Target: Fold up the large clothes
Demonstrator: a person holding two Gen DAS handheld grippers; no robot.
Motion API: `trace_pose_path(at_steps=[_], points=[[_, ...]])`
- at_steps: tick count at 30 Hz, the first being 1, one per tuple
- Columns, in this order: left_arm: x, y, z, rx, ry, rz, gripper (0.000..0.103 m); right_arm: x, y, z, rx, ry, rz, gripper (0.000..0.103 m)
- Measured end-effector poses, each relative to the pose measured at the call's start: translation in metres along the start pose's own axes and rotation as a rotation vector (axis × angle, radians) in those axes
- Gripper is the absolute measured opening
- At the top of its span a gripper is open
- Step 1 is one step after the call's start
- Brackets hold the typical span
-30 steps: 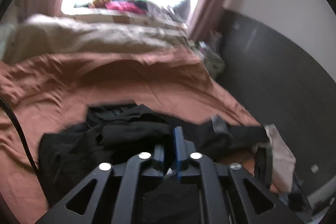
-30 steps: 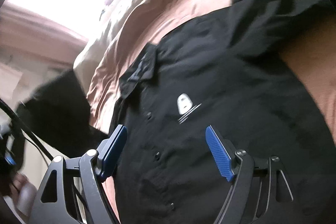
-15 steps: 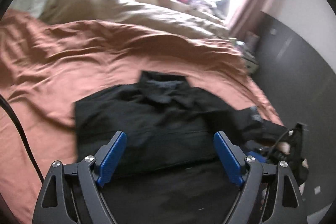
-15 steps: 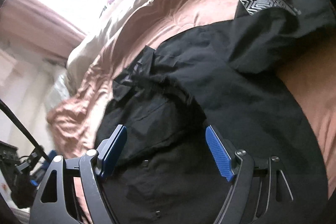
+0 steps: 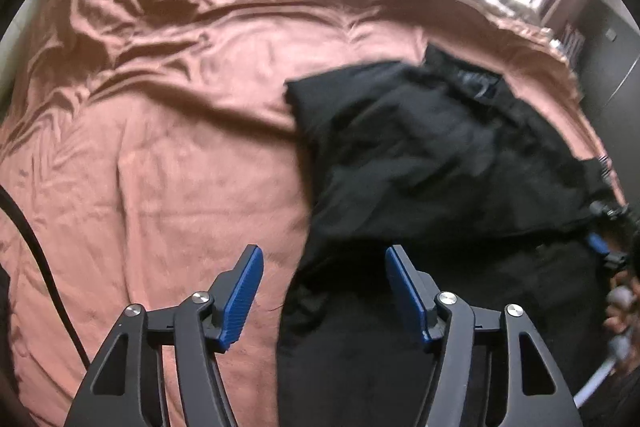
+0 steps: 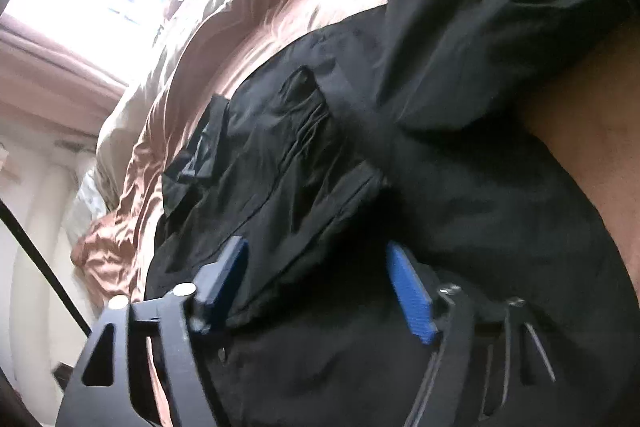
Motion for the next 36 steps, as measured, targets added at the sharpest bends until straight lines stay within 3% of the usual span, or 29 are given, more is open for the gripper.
trace_pose_path(at_steps=[2, 5, 8, 13, 17, 21, 22, 23, 25, 30, 36], points=[[-0.013, -0.006, 0.005, 0.009, 0.013, 0.027, 0.049, -0.005, -0.001, -0.007, -0.029, 0.009, 0.01, 0.028], [-0.029, -0.011, 0.014, 0.033, 0.04, 0.063, 0.042, -0.008, -0.008, -0.016, -0.078, 0.039, 0.019, 0.007], [-0.029, -0.01, 0.016, 0.042, 0.052, 0.061, 0.042, 0.002, -0.012, -0.015, -0.085, 0.037, 0.004, 0.002], [-0.014, -0.005, 0.013, 0.032, 0.108, 0.046, 0.04, 0.019, -0.028, -0.012, -0.066, -0.038, 0.002, 0.002], [0.007, 0.005, 0.005, 0.022, 0.102, 0.012, 0.041, 0.015, -0.025, -0.011, -0.06, -0.065, 0.045, 0.003], [0.02, 0.017, -0.023, -0.02, 0.065, -0.014, 0.059, 0.017, -0.017, -0.009, -0.063, -0.041, 0.056, 0.012], [0.021, 0.021, -0.03, -0.026, 0.062, -0.02, 0.06, 0.022, -0.016, -0.012, -0.07, -0.03, 0.051, 0.025], [0.02, 0.023, -0.036, -0.03, 0.058, -0.022, 0.06, 0.028, -0.013, -0.013, -0.075, -0.016, 0.038, 0.045], [0.014, 0.027, -0.055, -0.045, 0.038, -0.013, 0.06, 0.043, -0.009, -0.019, -0.068, 0.0, 0.005, 0.068], [-0.004, 0.027, -0.091, -0.106, 0.034, -0.004, 0.06, 0.072, 0.014, -0.034, -0.032, 0.035, -0.065, 0.069], [-0.038, 0.024, -0.119, -0.161, 0.056, 0.025, 0.061, 0.094, 0.035, -0.082, -0.094, -0.009, -0.133, 0.069]])
Point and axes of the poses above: each gripper's, at about its wrist camera, not at the fingertips, and x roughly against the way its jaws point, z to its left, y to its top, the point moved 6 cm from there along -x, roughly the way its jaws point, and after that the axes turned 8 degrees about x, right-handed, at the moved point
